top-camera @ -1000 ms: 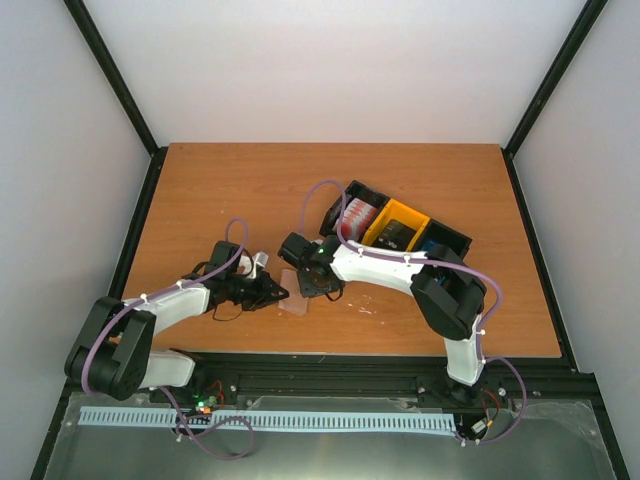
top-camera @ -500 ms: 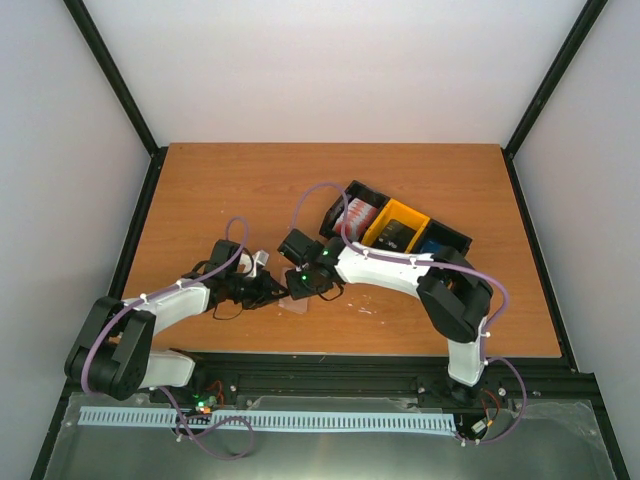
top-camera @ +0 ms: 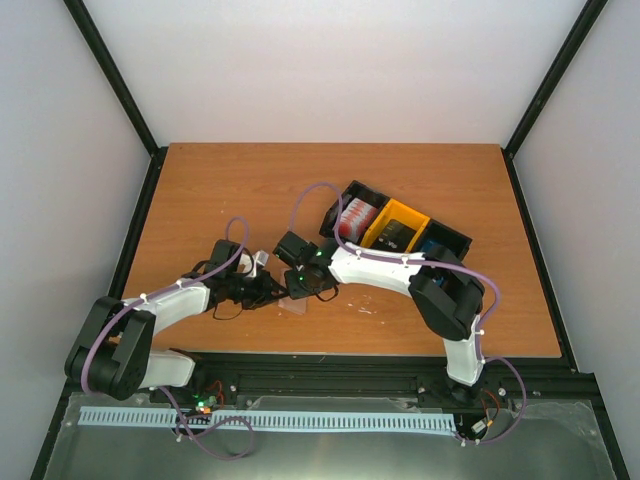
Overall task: Put the credit cards into the card holder
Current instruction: Open the card holder at the center of the board.
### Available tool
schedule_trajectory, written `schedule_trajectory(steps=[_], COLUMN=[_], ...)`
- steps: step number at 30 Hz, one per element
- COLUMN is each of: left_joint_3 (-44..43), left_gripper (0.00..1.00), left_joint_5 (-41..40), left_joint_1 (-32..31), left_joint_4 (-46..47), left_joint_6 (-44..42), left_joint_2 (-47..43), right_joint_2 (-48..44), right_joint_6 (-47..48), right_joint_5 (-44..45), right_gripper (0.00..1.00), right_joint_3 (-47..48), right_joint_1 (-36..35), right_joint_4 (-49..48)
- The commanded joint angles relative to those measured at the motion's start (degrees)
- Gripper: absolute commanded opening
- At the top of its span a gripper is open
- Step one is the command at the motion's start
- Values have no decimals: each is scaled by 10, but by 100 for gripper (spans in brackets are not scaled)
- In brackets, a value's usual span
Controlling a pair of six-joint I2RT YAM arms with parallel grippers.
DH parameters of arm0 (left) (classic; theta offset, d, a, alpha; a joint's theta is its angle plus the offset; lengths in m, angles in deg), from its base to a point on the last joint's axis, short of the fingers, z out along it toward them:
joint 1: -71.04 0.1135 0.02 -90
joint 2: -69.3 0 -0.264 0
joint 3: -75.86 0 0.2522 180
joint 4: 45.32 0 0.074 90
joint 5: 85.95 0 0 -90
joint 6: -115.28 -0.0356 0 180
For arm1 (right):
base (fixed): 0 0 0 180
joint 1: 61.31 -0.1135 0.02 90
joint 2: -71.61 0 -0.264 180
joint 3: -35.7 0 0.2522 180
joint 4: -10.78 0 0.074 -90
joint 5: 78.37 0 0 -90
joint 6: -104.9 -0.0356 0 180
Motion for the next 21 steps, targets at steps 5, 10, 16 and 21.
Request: schedule_trajectory(steps=[5,10,16,21], left_joint_3=[-25,-26,-26,-27], left_gripper=[1,1,1,1], left_joint_5=[13,14,14,14], left_joint_1=[-4,-4,-4,-4], left_joint_4=[5,6,4,3], left_joint_6=[-17,-17,-19,-18], left_joint_2=[-7,-8,-10,-13], right_joint_2=[11,16,21,22], right_joint_6=[3,4,3,6], right_joint_5=[14,8,4,14], right_gripper=[7,10,8,3], right_joint_3=[2,0,-3,-4], right_joint_1=[2,1,1,1], right_joint_4=[-8,-9,-4,0])
